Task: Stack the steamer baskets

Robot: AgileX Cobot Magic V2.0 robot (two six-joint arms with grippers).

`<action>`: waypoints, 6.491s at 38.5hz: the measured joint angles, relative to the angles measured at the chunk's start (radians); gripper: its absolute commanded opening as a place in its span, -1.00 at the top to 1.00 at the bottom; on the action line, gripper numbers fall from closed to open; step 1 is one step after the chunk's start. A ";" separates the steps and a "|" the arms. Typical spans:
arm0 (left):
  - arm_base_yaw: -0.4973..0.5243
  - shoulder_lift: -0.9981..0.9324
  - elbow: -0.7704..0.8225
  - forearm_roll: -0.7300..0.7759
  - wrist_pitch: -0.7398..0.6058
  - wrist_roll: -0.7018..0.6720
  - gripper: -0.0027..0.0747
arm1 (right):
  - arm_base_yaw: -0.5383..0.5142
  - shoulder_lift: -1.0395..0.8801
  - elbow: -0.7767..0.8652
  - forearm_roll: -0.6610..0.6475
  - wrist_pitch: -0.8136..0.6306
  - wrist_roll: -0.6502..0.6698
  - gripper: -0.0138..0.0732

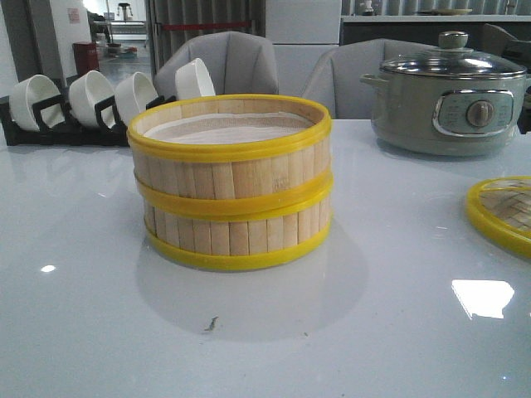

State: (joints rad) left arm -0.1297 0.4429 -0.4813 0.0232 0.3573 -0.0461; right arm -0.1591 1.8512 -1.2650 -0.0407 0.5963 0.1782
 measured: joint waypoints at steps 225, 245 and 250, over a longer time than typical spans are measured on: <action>0.000 0.000 0.000 0.000 -0.002 0.000 0.69 | 0.151 -1.264 0.804 -0.009 -0.297 -0.020 0.16; 0.000 0.000 0.000 0.000 -0.002 0.000 0.69 | 0.151 -1.311 0.947 -0.009 -0.417 -0.020 0.56; 0.000 0.000 0.000 0.000 -0.002 0.000 0.69 | 0.151 -1.311 0.947 -0.009 -0.413 -0.020 0.56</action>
State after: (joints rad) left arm -0.1297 0.4429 -0.4813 0.0232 0.3555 -0.0461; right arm -0.0084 0.5402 -0.3184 -0.0499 0.1831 0.1579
